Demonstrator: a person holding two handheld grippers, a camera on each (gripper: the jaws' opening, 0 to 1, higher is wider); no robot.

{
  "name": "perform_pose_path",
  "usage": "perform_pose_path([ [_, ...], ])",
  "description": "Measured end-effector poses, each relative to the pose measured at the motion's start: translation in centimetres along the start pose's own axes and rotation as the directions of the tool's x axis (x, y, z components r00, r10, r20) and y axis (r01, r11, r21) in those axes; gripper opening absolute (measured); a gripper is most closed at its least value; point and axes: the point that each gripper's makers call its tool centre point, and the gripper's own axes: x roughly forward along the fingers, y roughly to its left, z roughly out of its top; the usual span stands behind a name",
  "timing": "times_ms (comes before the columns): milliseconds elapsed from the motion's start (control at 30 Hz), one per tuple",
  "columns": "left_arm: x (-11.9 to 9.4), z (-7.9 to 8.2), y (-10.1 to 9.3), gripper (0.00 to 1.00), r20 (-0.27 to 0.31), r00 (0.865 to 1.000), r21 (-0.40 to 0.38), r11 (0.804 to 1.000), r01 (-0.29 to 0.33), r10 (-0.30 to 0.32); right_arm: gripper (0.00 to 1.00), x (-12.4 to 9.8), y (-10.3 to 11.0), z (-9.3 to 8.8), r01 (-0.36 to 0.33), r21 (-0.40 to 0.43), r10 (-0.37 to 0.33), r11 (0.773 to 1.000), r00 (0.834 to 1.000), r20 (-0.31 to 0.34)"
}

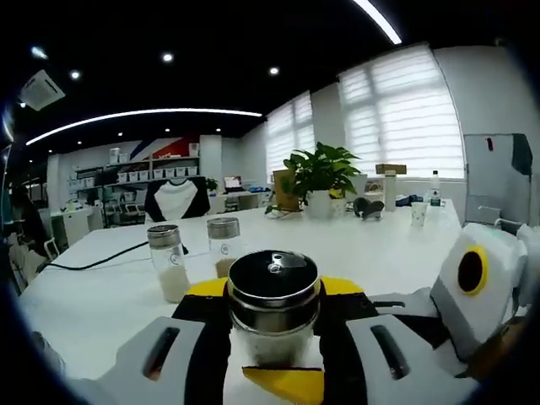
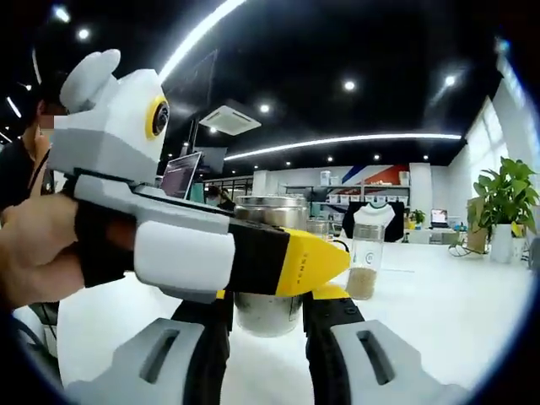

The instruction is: Rotate the seasoning bottle until the label or dispensing opening points toward the visible target arrow and the bottle remains upright within the marked orientation range

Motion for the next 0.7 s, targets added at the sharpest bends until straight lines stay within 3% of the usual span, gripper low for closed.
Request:
perform_pose_path([
  [133, -0.1, 0.0, -0.3, 0.4, -0.009, 0.997, 0.011, 0.997, 0.076, -0.076, 0.3, -0.1, 0.4, 0.1, -0.075, 0.024, 0.075, 0.997, 0.997, 0.004],
  [200, -0.1, 0.1, -0.7, 0.4, -0.009, 0.99, -0.001, 0.99, 0.141, -0.141, 0.3, -0.2, 0.4, 0.2, -0.092, 0.042, 0.092, 0.995, 0.996, 0.004],
  [300, -0.2, 0.3, -1.0, 0.4, -0.02, 0.982, 0.026, 0.982, 0.186, -0.186, 0.31, -0.1, 0.5, 0.4, -0.129, 0.038, 0.129, 0.991, 0.992, 0.003],
  [500, -0.8, 1.0, -2.2, 0.4, -0.026, 0.947, 0.046, 0.946, 0.321, -0.32, 0.32, -0.4, 0.9, 1.2, -0.239, 0.024, 0.239, 0.971, 0.971, 0.003],
  [700, -1.5, 1.8, -3.0, 0.4, -0.028, 0.911, 0.083, 0.908, 0.411, -0.41, 0.35, -0.9, 1.3, 2.0, -0.278, -0.009, 0.278, 0.961, 0.96, 0.02],
])
